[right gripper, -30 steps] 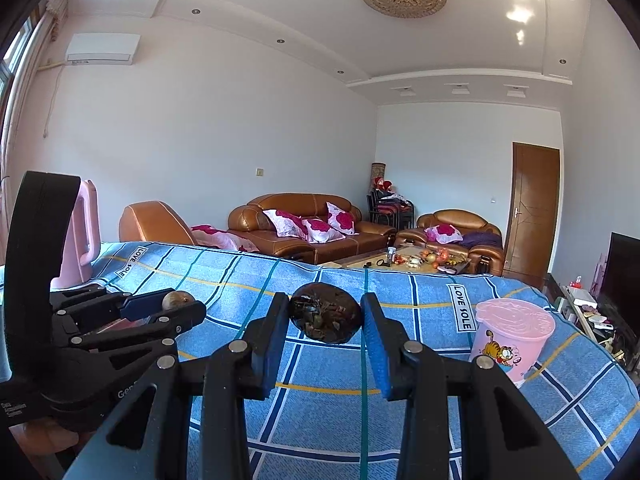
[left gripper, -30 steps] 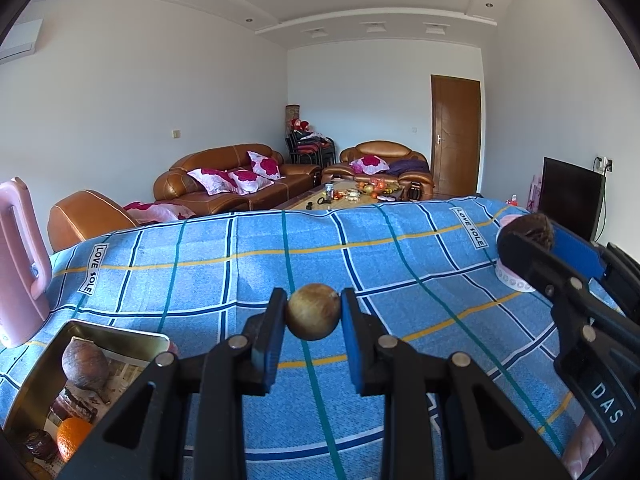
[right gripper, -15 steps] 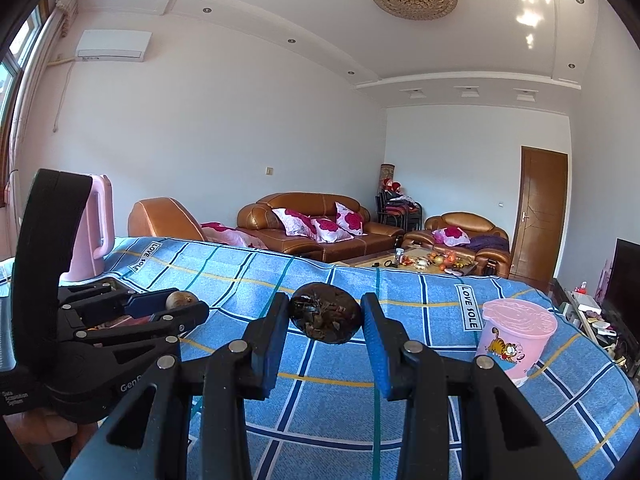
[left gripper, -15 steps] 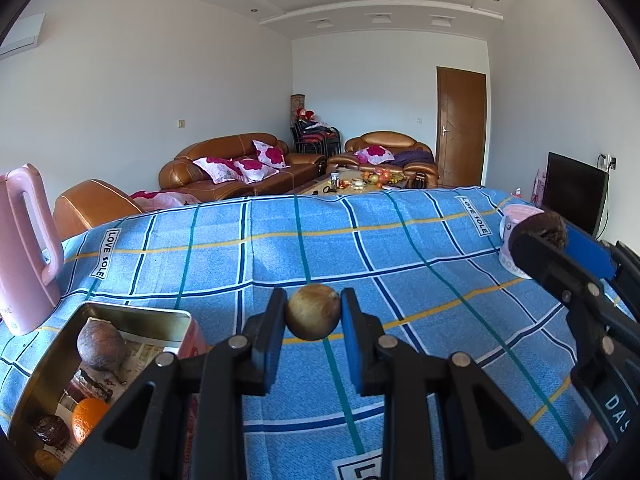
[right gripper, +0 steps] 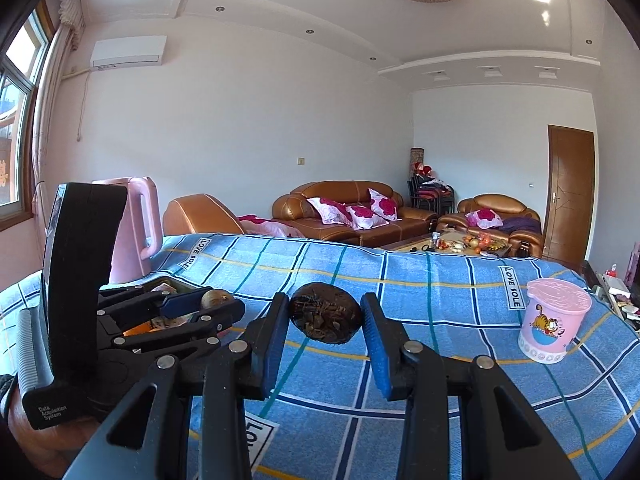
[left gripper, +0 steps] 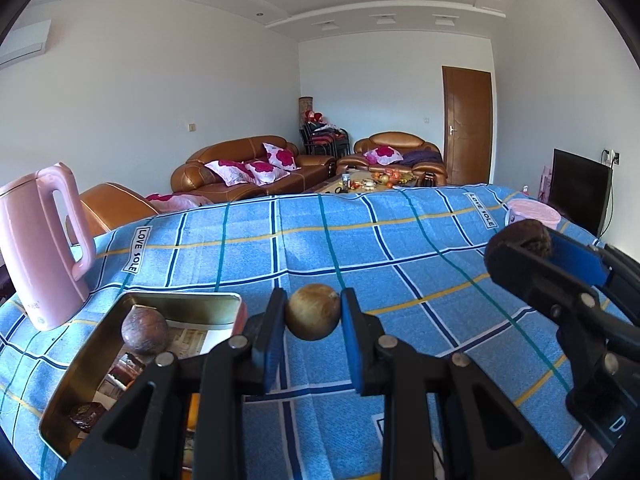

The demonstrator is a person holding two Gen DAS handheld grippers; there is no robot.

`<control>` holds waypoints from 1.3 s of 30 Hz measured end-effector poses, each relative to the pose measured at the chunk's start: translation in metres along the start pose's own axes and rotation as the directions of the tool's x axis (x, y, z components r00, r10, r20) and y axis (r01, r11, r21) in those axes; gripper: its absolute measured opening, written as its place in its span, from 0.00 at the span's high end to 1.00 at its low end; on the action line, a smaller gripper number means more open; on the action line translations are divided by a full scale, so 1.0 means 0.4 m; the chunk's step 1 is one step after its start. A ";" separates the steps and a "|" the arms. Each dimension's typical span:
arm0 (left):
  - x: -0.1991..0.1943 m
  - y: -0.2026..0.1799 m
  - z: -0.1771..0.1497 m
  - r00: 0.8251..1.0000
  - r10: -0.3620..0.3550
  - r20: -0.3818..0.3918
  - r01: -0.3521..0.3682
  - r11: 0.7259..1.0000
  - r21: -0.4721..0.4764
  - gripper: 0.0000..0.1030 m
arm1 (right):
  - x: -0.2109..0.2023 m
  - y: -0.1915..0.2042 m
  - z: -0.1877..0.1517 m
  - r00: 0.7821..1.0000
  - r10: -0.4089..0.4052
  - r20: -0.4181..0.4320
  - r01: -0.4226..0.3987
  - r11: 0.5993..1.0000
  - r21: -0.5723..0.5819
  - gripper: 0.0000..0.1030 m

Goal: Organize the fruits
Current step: 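Carry the tan fruit with left while right carries brown snack toward tin, then lower the tan fruit into the tin with left while right releases brown snack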

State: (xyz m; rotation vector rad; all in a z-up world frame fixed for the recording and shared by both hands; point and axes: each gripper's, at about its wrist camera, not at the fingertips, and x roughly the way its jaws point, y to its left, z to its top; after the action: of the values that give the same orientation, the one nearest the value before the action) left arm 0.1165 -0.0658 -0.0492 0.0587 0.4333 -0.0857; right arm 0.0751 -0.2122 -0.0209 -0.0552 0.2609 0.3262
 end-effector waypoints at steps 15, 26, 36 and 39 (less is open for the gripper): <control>-0.079 0.161 -0.012 0.998 0.057 -0.027 -0.059 0.995 -0.083 0.72 | 0.012 0.156 0.041 0.993 0.122 -0.001 -0.122 0.992 -0.046 0.62; -0.109 0.243 -0.055 0.989 0.128 -0.069 -0.134 0.986 -0.101 0.72 | 0.043 0.238 0.059 0.979 0.202 -0.020 -0.203 0.978 -0.055 0.62; -0.118 0.299 -0.086 0.981 0.166 -0.103 -0.179 0.976 -0.125 0.72 | 0.071 0.304 0.050 0.966 0.253 -0.051 -0.256 0.964 -0.071 0.62; -0.119 0.312 -0.094 0.978 0.174 -0.111 -0.188 0.974 -0.125 0.72 | 0.077 0.326 0.049 0.963 0.263 -0.062 -0.267 0.960 -0.083 0.62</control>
State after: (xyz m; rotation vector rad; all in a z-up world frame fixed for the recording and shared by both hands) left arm 0.0696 0.0645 -0.0582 -0.0311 0.5307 0.1269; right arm 0.0659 -0.0773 -0.0117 -0.1187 0.3038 0.6044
